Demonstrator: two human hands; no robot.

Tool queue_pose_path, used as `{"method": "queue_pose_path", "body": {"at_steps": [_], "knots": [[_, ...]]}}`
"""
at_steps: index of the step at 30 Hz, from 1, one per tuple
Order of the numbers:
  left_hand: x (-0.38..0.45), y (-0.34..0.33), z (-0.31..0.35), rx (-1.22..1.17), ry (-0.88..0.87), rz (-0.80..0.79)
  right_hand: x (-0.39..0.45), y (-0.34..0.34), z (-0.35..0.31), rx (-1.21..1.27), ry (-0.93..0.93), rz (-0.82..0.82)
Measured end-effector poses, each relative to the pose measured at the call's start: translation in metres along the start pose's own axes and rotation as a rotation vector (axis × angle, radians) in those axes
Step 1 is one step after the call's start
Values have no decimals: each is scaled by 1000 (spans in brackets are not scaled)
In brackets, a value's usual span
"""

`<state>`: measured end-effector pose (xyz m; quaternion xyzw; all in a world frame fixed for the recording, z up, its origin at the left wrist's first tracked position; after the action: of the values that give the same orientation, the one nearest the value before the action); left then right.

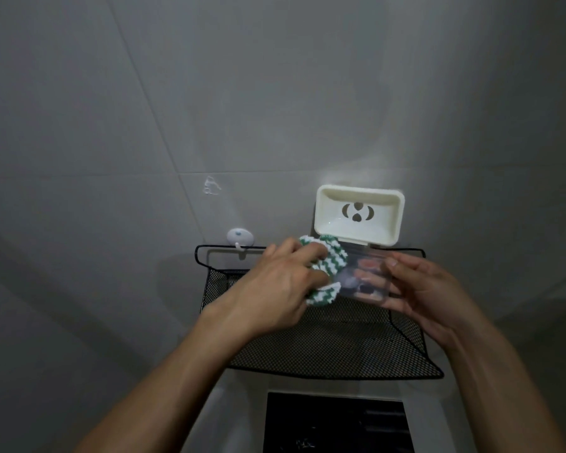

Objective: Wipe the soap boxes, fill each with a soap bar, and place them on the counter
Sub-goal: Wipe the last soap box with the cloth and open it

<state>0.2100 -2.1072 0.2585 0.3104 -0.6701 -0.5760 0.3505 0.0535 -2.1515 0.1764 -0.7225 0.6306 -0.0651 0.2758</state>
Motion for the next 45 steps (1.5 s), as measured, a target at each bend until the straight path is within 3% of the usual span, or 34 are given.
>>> {"method": "queue_pose_path", "body": {"at_steps": [6, 14, 25, 31, 35, 39, 42, 45], "knots": [[6, 5, 21, 73, -122, 40, -1, -9, 3, -59, -18, -50], [2, -5, -2, 170, 53, 27, 2, -3, 3, -25, -10, -29], [-5, -8, 2, 95, 145, 193, 2, -4, 4, 45, 4, -28], [-11, -20, -15, -321, 203, 168, 2, 10, 11, 28, -32, 10], [-24, -15, -33, -639, 274, 304, 2, 20, 7, 61, -25, 42], [-35, -20, -64, -713, 396, 407, -2, 31, -2, 54, 15, 79], [-34, -38, -75, -504, 394, 330, -7, 34, -4, 67, 25, 90], [-27, -83, -66, -318, 383, 60, -11, 31, 0, 106, 17, 85]]}}
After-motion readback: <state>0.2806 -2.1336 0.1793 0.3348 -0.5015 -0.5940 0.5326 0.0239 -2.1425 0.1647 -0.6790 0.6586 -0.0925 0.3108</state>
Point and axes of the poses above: each hand's wrist, its own x-axis towards the middle knuckle, its own y-axis out of the back of the hand, z = x × y, the point moved 10 cm from there along x, towards the middle knuckle, and after that the axes turned 8 degrees about x, right-handed, at the moved point
